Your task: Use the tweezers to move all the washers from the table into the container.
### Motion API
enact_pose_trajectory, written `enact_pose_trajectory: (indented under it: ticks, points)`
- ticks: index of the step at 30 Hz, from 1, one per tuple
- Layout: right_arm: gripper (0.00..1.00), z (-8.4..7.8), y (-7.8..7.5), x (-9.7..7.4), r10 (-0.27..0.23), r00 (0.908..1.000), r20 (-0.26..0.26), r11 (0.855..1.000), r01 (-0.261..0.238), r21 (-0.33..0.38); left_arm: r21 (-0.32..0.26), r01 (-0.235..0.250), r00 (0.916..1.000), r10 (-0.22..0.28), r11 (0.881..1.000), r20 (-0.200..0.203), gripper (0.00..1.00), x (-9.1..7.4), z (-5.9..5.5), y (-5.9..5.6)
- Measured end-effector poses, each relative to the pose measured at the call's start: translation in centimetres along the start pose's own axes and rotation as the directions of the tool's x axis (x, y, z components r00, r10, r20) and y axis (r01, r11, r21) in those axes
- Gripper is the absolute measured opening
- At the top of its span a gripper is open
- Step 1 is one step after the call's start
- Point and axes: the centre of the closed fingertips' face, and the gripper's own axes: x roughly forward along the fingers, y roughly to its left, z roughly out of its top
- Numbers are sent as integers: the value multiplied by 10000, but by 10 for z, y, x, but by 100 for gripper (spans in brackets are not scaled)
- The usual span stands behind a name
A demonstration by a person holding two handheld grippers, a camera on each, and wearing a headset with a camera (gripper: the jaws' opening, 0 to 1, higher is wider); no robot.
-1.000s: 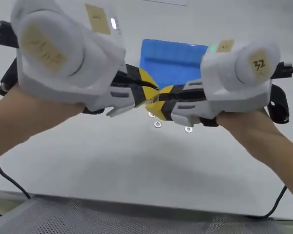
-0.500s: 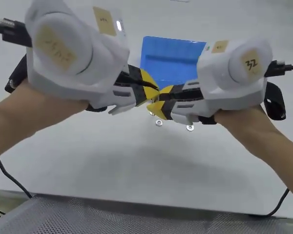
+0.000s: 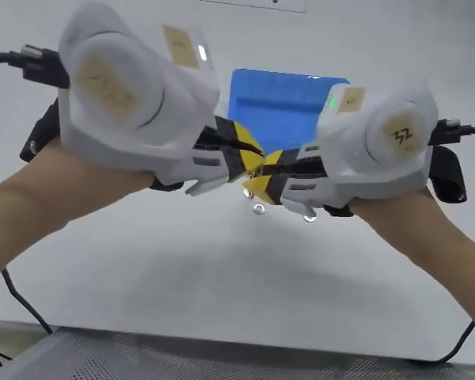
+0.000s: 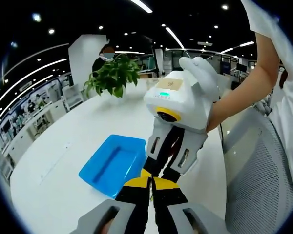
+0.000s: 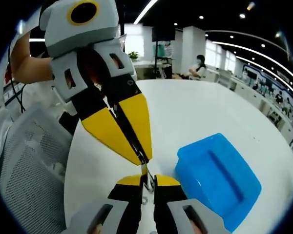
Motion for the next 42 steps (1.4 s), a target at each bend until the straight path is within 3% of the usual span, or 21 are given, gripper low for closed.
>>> enact_pose_trajectory:
  ticks: [1, 5, 10, 16, 18, 22, 25, 27, 28, 29, 31, 33, 36, 38, 39, 40, 41, 42]
  points:
    - [3, -1, -1, 0, -86, 9999, -105, 9991, 82, -424, 18, 43, 10000, -43, 10000, -19, 0, 1, 1, 0]
    - [2, -2, -1, 0, -209, 9997, -125, 9982, 202, -567, -49, 91, 9999, -91, 9999, -87, 0, 3, 2, -1]
    - [2, 3, -5, -4, -411, 9991, -93, 9949, 401, -921, -378, -306, 9994, 310, 9988, 118, 4, -2, 8, 1]
    - [2, 11, -5, -12, -355, 9991, 227, 9978, 367, -561, -1200, -1096, 9909, 1180, 9867, 648, 19, -23, 17, 4]
    - [2, 14, -5, -16, -360, 9988, 346, 9983, 375, -442, -1314, -1288, 9886, 1378, 9829, 614, 25, -30, 15, 2]
    - [2, 23, -2, -26, -259, 9971, 717, 9996, 252, 114, -1680, -1870, 9787, 1982, 9679, 526, 35, -47, 7, -5]
    - [2, 27, -3, -33, -255, 9955, 911, 9991, 223, 354, -2147, -2271, 9695, 2413, 9499, 421, 46, -57, -1, -13]
    - [2, 30, -4, -38, -332, 9948, 964, 9990, 300, 346, -2649, -2411, 9608, 2681, 9337, 707, 54, -64, 0, -20]
    - [2, 32, -6, -41, -362, 9941, 1024, 9987, 323, 396, -2982, -2514, 9567, 2832, 9208, 680, 55, -70, -3, -24]
    - [2, 33, -7, -42, -379, 9936, 1060, 9985, 334, 438, -3018, -2587, 9548, 2903, 9176, 644, 57, -72, -5, -27]
    - [2, 36, -9, -46, -398, 9932, 1094, 9983, 350, 456, -3215, -2938, 9447, 3246, 9002, 456, 64, -79, -12, -30]
    - [2, 40, -11, -48, -464, 9924, 1138, 9981, 416, 444, -3611, -3350, 9299, 3671, 8703, 219, 68, -86, -20, -32]
    - [2, 44, -12, -50, -438, 9922, 1164, 9983, 391, 424, -4182, -3957, 8972, 4414, 8176, 140, 77, -96, -29, -31]
    - [2, 46, -12, -51, -438, 9925, 1144, 9987, 405, 316, -4340, -4371, 8667, 4979, 7878, 309, 83, -103, -31, -28]
    - [2, 47, -12, -51, -440, 9925, 1140, 9987, 410, 290, -4643, -4619, 8466, 5317, 7557, 231, 87, -107, -36, -27]
    - [2, 48, -13, -52, -426, 9926, 1138, 9989, 398, 267, -4754, -4763, 8354, 5494, 7397, 177, 90, -110, -39, -27]
    - [2, 50, -13, -53, -433, 9927, 1126, 9989, 409, 236, -4762, -5046, 8154, 5788, 7201, 111, 93, -113, -44, -25]
    - [2, 51, -14, -53, -438, 9927, 1127, 9989, 418, 204, -4644, -5319, 7997, 6004, 7081, -5, 95, -116, -49, -25]
